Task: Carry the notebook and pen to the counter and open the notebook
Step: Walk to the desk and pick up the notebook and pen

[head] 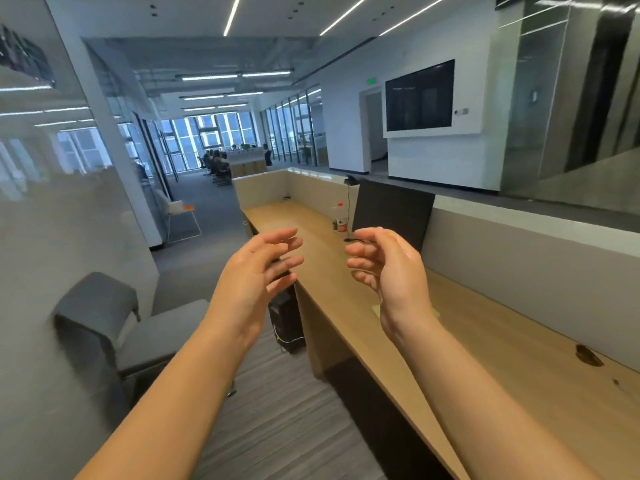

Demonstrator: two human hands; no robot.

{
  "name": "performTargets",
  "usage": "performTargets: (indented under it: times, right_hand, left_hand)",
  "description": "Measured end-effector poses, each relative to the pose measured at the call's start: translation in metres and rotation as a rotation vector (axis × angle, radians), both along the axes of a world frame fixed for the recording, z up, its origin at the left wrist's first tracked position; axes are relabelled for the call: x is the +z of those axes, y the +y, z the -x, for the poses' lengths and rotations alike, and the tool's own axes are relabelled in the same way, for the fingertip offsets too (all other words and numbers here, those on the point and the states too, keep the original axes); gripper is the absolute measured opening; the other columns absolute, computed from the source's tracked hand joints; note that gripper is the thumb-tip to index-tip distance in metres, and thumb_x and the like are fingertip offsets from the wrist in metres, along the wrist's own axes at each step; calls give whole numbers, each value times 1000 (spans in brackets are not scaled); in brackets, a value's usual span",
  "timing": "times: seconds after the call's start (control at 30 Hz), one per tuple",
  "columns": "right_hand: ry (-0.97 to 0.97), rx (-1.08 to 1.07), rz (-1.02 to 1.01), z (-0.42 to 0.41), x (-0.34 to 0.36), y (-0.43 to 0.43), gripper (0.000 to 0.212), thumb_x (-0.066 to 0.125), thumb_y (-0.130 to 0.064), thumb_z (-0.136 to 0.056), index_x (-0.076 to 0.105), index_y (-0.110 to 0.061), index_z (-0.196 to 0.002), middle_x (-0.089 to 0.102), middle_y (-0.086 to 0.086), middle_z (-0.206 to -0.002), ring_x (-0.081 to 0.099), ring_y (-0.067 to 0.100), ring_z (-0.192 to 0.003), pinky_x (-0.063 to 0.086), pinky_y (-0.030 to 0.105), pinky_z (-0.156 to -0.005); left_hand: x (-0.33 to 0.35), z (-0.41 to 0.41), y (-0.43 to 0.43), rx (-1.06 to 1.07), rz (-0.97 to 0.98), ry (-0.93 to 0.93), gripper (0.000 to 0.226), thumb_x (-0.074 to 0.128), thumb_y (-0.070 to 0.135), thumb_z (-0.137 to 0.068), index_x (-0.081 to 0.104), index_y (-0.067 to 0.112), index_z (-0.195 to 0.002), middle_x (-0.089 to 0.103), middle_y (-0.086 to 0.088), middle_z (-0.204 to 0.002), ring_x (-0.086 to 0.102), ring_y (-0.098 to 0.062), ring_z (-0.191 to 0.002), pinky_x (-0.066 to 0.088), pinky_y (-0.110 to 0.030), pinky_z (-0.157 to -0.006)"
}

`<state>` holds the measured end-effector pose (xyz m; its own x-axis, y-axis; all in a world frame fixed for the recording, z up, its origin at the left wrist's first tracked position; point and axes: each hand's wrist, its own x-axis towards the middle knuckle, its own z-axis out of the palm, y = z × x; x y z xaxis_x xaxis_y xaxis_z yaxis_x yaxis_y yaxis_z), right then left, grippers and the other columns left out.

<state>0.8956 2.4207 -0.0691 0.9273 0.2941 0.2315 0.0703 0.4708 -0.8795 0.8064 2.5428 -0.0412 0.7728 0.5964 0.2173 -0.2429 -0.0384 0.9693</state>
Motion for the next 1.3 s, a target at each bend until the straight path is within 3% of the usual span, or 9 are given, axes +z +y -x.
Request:
performTargets:
  times: [0.13,0.4,0.63,0.8,0.93,1.07,1.13,1.2,1.3]
  right_hand:
    - [13,-63,54,-94,-8,32,27,43,-24,-96,67,-11,-95,66,3,-73,59,10,-62,47,22,-58]
    - [142,-225,133,-246,-47,68,27,42,-24,-96,67,-16,-91,68,6,-80,62,15,-71,50,26,-63]
    - [268,-432,51,-371,-99,96,22,45,-18,-92,66,-17,-83,67,1,-69,59,10,-57,47,20,-54]
    - [410,-601,46,-441,-141,97,23,43,-20,-94,65,-18,-85,66,-2,-67,57,10,-56,46,23,-59]
    - [536,-695,15,-476,-175,83,24,42,-16,-95,62,-15,-83,62,3,-69,53,11,-53,42,23,-56]
    - [639,-744,34,-495,-223,72,24,41,-16,-95,62,-14,-84,64,4,-69,55,10,-51,42,24,-55]
    - [695,-746,42,-502,-247,67,24,41,-15,-94,62,-14,-83,63,5,-70,54,13,-56,41,24,-54]
    - [749,-758,64,-507,-268,62,25,39,-14,-94,62,-14,-83,62,6,-72,54,14,-58,42,23,-54]
    - [793,-782,92,-512,-292,56,26,38,-12,-94,62,-13,-85,63,7,-74,54,14,-57,43,23,-55]
  left_hand:
    - [-6,-107,35,-62,6,37,26,46,14,-93,69,21,-104,72,1,-105,68,-14,-95,52,-26,-75]
    - [-42,-289,80,-236,13,140,22,53,18,-90,70,27,-100,73,7,-101,67,-14,-93,52,-29,-78]
    - [-93,-454,106,-495,15,225,23,54,16,-88,69,25,-102,73,9,-95,66,-5,-76,49,-23,-70]
    - [-140,-558,101,-699,-3,361,22,50,17,-90,67,28,-99,72,5,-106,66,-11,-90,50,-28,-78]
    - [-193,-611,82,-813,0,477,20,49,15,-90,65,26,-96,69,4,-98,62,-11,-83,48,-23,-70]
    - [-285,-648,78,-828,-225,629,23,57,13,-86,61,15,-109,64,1,-87,62,-7,-75,48,-13,-63]
    - [-340,-660,82,-801,-472,772,42,67,22,-78,59,10,-118,66,-6,-100,67,-12,-92,51,-21,-77]
    - [-382,-667,88,-769,-766,959,58,73,28,-73,54,11,-125,61,-12,-120,60,-26,-110,47,-32,-92]
    - [-412,-673,93,-740,-1009,1087,72,76,33,-67,46,14,-129,49,-12,-128,52,-31,-115,41,-32,-97]
